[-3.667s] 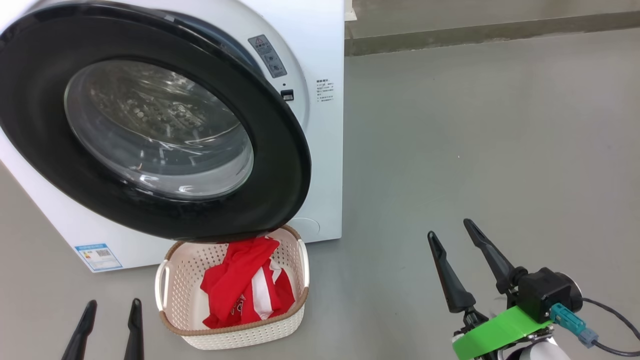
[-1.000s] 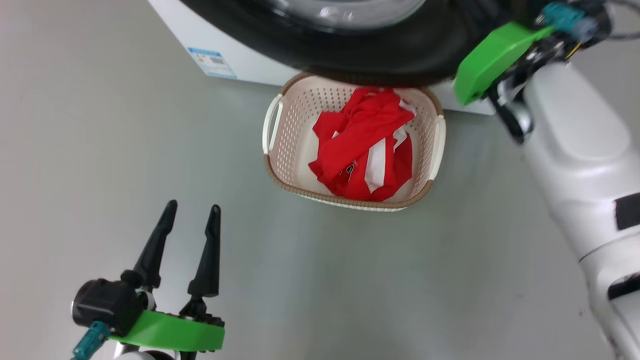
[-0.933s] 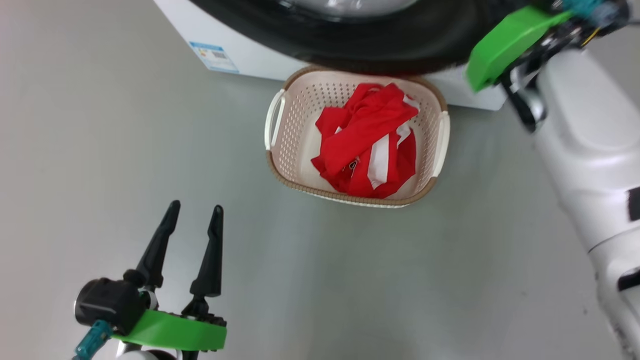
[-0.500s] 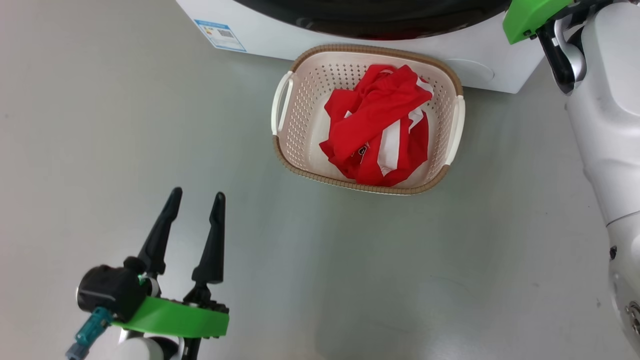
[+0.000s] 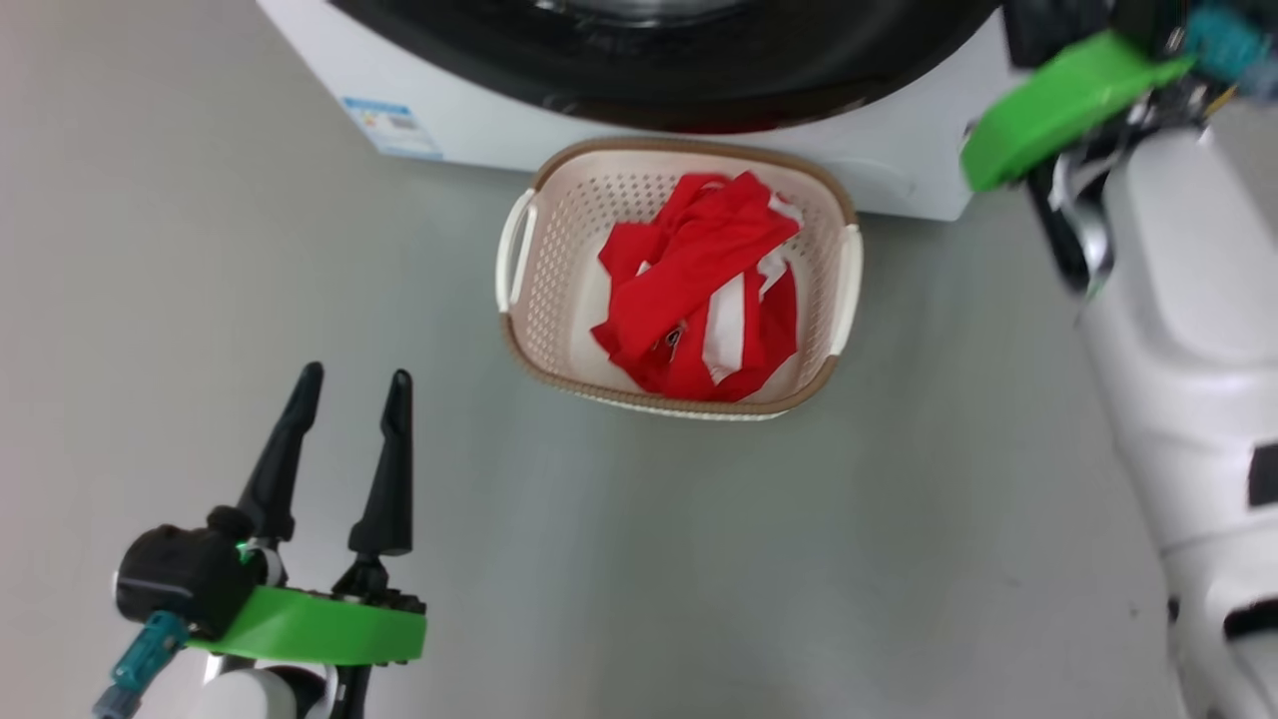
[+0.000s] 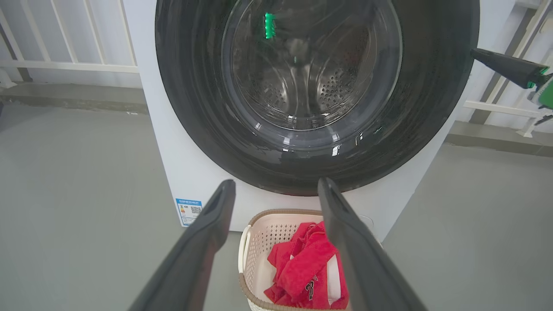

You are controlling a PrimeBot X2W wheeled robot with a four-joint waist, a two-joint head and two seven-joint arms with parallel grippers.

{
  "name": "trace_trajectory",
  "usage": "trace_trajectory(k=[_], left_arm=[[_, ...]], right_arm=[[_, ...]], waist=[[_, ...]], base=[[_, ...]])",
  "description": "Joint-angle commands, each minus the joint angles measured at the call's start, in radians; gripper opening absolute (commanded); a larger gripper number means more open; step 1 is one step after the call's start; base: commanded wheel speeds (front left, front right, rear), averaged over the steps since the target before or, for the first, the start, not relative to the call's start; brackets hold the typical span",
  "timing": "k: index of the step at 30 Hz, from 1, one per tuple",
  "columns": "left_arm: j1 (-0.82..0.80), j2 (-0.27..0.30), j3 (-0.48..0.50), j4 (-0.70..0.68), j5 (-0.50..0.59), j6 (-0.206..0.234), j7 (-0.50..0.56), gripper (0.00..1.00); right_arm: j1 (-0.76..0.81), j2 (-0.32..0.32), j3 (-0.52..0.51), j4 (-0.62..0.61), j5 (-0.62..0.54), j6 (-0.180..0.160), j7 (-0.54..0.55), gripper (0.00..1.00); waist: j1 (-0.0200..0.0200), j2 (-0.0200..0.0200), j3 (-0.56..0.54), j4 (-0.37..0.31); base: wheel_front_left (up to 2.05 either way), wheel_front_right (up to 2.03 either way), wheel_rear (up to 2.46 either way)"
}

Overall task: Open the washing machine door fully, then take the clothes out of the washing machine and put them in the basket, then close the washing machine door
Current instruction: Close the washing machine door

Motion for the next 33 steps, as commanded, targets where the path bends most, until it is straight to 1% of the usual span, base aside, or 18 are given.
trace_trajectory(k=[1,3,6,9,11,14,15,21,22,24,28,33], left_arm=[[0.011,0.028,0.046,-0.031,0.003,-0.005,-0.008,1.00],[0.020,0.032,0.062,-0.032,0.007,-0.005,-0.008,1.00],[0.039,0.034,0.082,-0.036,0.017,-0.005,-0.008,1.00],[0.063,0.034,0.092,-0.034,0.015,-0.005,-0.008,1.00],[0.081,0.048,0.085,-0.028,0.030,-0.005,-0.008,1.00],[0.104,0.050,0.098,-0.033,0.034,-0.005,-0.008,1.00],[0.123,0.053,0.104,-0.034,0.039,-0.005,-0.008,1.00],[0.184,0.044,0.135,-0.041,0.038,-0.005,-0.008,1.00],[0.184,0.044,0.135,-0.041,0.038,-0.005,-0.008,1.00],[0.205,0.040,0.147,-0.050,0.039,-0.005,-0.008,1.00],[0.236,0.035,0.160,-0.075,0.044,-0.005,-0.008,1.00],[0.258,0.033,0.178,-0.111,0.059,-0.005,-0.008,1.00]], right_arm=[[0.055,0.033,0.021,-0.067,0.012,-0.004,-0.006,0.76],[0.117,0.035,0.028,-0.111,0.024,-0.004,-0.006,0.91],[0.210,0.037,0.018,-0.174,0.047,-0.004,-0.006,1.00],[0.297,0.037,0.022,-0.217,0.086,-0.004,-0.006,1.00],[0.352,0.037,0.022,-0.246,0.109,-0.004,-0.006,1.00],[0.439,0.037,0.015,-0.290,0.134,-0.004,-0.006,1.00],[0.500,0.037,0.007,-0.318,0.143,-0.004,-0.006,1.00],[0.675,0.038,-0.014,-0.400,0.143,-0.004,-0.006,1.00],[0.675,0.038,-0.014,-0.400,0.143,-0.004,-0.006,1.00],[0.722,0.038,-0.025,-0.429,0.141,-0.004,-0.006,1.00],[0.795,0.038,-0.040,-0.517,0.130,-0.004,-0.006,1.00],[0.866,0.038,-0.053,-0.622,0.132,-0.004,-0.006,1.00]], waist=[[-0.0001,-0.0001,-0.050,-0.049],[-0.0001,-0.0001,-0.074,-0.074],[-0.0001,-0.0001,-0.115,-0.112],[-0.0001,-0.0001,-0.156,-0.147],[-0.0001,-0.0001,-0.184,-0.169],[-0.0001,-0.0001,-0.224,-0.202],[-0.0001,-0.0001,-0.249,-0.222],[-0.0001,-0.0001,-0.324,-0.284],[-0.0001,-0.0001,-0.324,-0.284],[-0.0001,-0.0001,-0.343,-0.302],[-0.0001,-0.0001,-0.366,-0.328],[-0.0001,-0.0001,-0.380,-0.345]], base=[[0.00,0.00,0.00],[0.00,0.00,0.00],[0.00,0.00,0.00],[0.00,0.00,0.00],[0.00,0.00,0.00],[0.00,0.00,0.00],[0.00,0.00,0.00],[0.00,0.00,0.00],[0.00,0.00,0.00],[0.00,0.00,0.00],[0.00,0.00,0.00],[0.00,0.00,0.00]])
